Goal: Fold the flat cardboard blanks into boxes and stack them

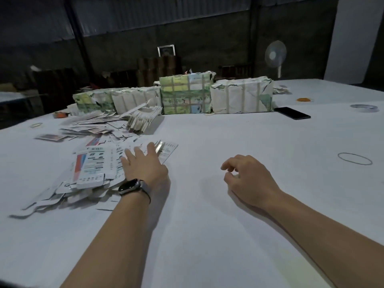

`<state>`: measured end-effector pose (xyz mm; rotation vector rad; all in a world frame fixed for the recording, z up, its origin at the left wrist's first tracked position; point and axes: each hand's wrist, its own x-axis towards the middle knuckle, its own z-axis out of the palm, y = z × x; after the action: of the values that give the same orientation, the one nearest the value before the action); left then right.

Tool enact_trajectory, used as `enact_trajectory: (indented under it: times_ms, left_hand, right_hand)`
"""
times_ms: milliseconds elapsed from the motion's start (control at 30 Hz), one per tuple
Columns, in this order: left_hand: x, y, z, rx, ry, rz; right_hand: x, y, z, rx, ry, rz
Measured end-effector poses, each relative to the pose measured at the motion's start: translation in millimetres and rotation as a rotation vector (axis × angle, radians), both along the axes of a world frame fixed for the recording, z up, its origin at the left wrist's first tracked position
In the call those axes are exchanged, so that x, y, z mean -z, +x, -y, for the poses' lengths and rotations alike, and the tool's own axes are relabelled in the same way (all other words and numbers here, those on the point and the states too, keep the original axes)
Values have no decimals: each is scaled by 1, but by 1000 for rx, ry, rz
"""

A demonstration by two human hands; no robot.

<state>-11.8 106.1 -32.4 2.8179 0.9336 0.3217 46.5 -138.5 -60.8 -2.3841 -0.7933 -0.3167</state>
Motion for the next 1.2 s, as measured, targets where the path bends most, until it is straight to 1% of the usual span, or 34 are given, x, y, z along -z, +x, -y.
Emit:
enact_trajectory:
  times_ms: [100,167,300,367,400,467,533,667,767,833,867,900,1000,1033,1067,1100,1133,1200]
  left_hand:
    - [-3,-3,-1,-32,-19,-35]
    - [-4,-4,0,25,-16,-28]
    - [-5,-4,12,211,18,121]
    - [-4,-2,18,236,34,157]
    - [-3,-2,19,217,39,143]
    - [-2,-1,18,184,-14,76]
    - [0,-1,19,219,-70,27]
    - [-2,1,29,311,-38,84]
    - [-6,0,34,397,-126,77]
    - [-10,-3,38,425,-141,60]
    - [-13,-4,41,422,-123,84]
    - [-17,-5,44,415,-96,146]
    - [-25,-8,59,434,-1,477]
    - [-26,-8,64,483,-33,588]
    - [-27,-9,70,556,-118,675]
    - [-28,-10,78,634,-264,729]
    - [-29,-12,86,689,-452,749]
    - [-26,-12,97,694,-863,710]
  right_hand:
    - [1,-1,0,-10,3,0]
    - [1,-2,0,-20,1,4]
    - [-1,-3,0,-34,-3,0]
    - [-1,-4,1,-39,-7,0]
    - [-1,-4,1,-41,-7,-1]
    - [-2,-4,1,-41,-5,-3]
    - [-2,-4,0,-40,-6,-1]
    - [-2,-3,0,-41,10,-5]
    - [-2,-3,0,-43,29,-14]
    - [-2,-3,0,-44,39,-14]
    - [-2,-3,0,-44,49,-20]
    - [-3,-2,0,-43,64,-26]
    - [-4,-2,0,-40,166,-48]
    - [-4,-2,0,-41,242,-69]
    - [-5,-2,0,-39,339,-100]
    - [-7,-2,0,-37,446,-141]
    - [-8,-2,0,-38,544,-191]
    - [-12,-3,-2,-63,686,-280]
